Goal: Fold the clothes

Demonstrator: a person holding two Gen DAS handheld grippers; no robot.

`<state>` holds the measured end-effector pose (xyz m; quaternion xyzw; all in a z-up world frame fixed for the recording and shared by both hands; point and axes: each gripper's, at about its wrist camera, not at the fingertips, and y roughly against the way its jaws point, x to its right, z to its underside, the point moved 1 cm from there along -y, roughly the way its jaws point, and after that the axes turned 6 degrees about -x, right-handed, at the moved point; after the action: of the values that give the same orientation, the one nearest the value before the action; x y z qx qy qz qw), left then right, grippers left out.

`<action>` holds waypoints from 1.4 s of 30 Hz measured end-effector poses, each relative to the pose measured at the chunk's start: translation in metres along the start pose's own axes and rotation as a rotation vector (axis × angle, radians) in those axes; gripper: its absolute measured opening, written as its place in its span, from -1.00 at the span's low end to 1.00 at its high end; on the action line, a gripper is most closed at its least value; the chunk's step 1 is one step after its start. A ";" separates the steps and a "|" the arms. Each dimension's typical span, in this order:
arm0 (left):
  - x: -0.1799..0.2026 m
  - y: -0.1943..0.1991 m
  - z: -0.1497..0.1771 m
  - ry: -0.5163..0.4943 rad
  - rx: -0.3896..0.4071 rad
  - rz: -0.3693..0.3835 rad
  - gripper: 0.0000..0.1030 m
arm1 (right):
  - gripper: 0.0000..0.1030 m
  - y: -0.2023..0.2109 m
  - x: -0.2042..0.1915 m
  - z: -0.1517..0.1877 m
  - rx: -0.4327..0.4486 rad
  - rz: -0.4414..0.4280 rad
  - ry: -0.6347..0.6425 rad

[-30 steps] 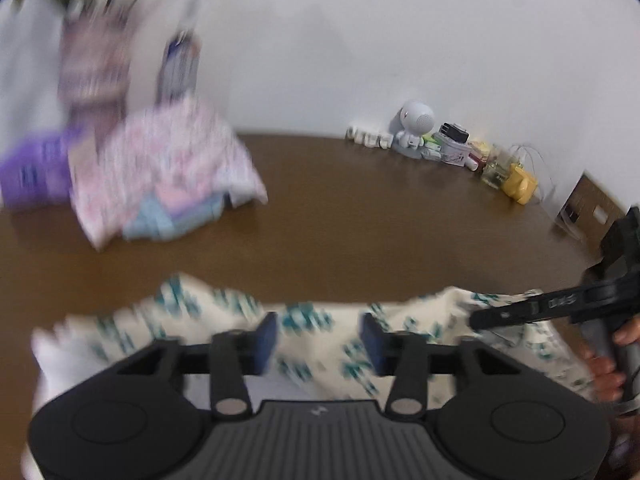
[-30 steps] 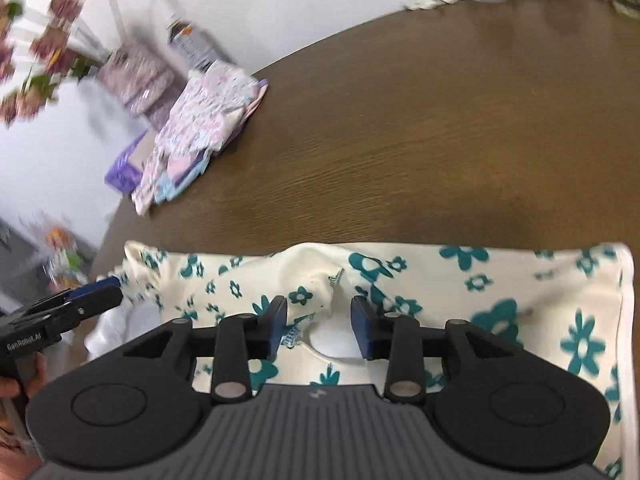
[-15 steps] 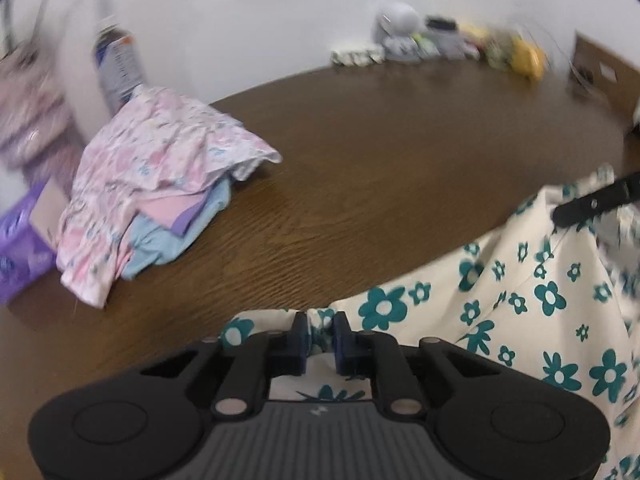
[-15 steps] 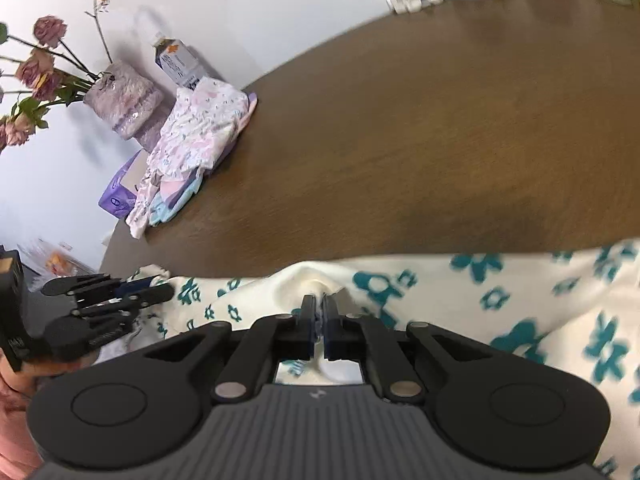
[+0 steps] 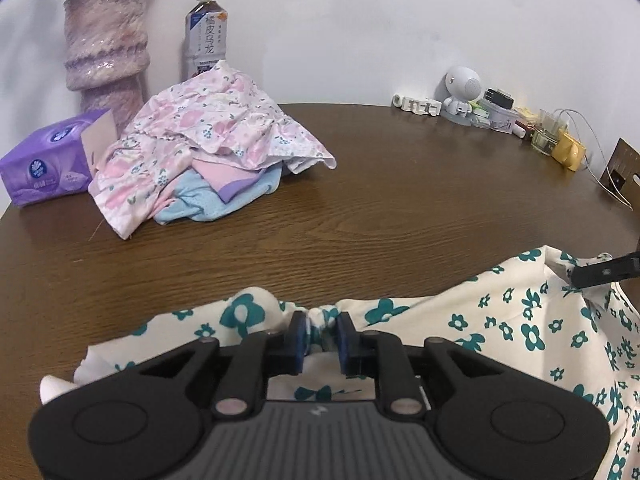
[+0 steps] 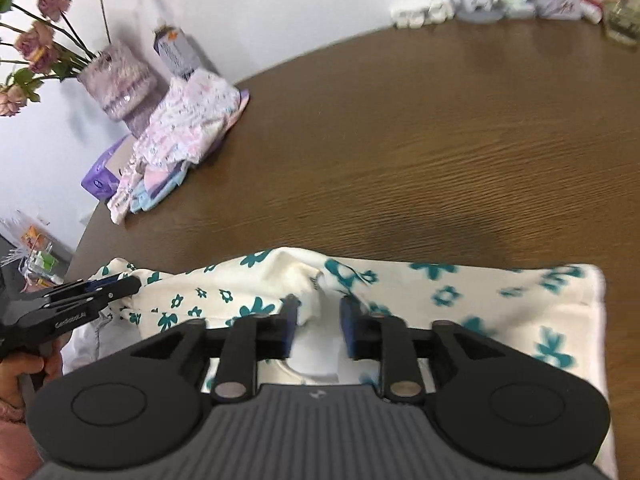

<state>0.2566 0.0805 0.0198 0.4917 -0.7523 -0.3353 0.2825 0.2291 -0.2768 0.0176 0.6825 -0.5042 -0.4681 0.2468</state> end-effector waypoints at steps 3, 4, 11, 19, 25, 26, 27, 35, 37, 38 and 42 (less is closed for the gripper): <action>0.001 0.000 0.003 0.001 0.009 -0.002 -0.66 | -0.51 0.019 -0.007 0.014 0.045 0.090 0.104; 0.002 0.000 0.003 0.001 0.011 -0.001 -0.63 | -0.48 0.026 -0.009 0.019 0.063 0.128 0.148; 0.007 0.000 0.003 -0.021 0.008 -0.007 -0.49 | -0.03 0.022 -0.017 0.027 0.078 0.375 0.410; 0.007 0.000 0.004 -0.022 0.013 -0.013 -0.54 | -0.87 0.007 -0.013 -0.006 0.095 0.413 0.465; 0.007 0.000 0.005 -0.021 0.020 -0.020 -0.51 | -0.57 -0.006 -0.005 -0.027 0.041 0.430 0.437; 0.007 0.002 0.005 -0.020 0.025 -0.015 -0.51 | -0.44 -0.002 -0.004 -0.027 0.061 0.417 0.403; 0.006 0.004 0.005 -0.019 0.032 -0.010 -0.50 | -0.27 0.008 -0.005 -0.026 0.098 0.389 0.369; 0.010 0.006 -0.010 -0.126 0.056 0.012 -0.06 | -0.29 0.010 -0.028 -0.008 0.024 0.060 0.234; 0.013 -0.002 -0.010 -0.167 0.032 0.007 -0.06 | -0.29 -0.011 -0.023 -0.007 -0.025 0.057 0.156; 0.014 -0.006 -0.010 -0.179 0.022 -0.003 -0.07 | -0.29 -0.018 -0.019 -0.007 -0.029 0.055 0.122; 0.013 -0.017 -0.007 -0.184 0.011 0.003 -0.64 | -0.55 -0.029 -0.011 -0.006 0.017 0.046 0.054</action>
<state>0.2667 0.0622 0.0125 0.4592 -0.7776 -0.3746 0.2100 0.2472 -0.2572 0.0015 0.6852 -0.5169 -0.4393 0.2652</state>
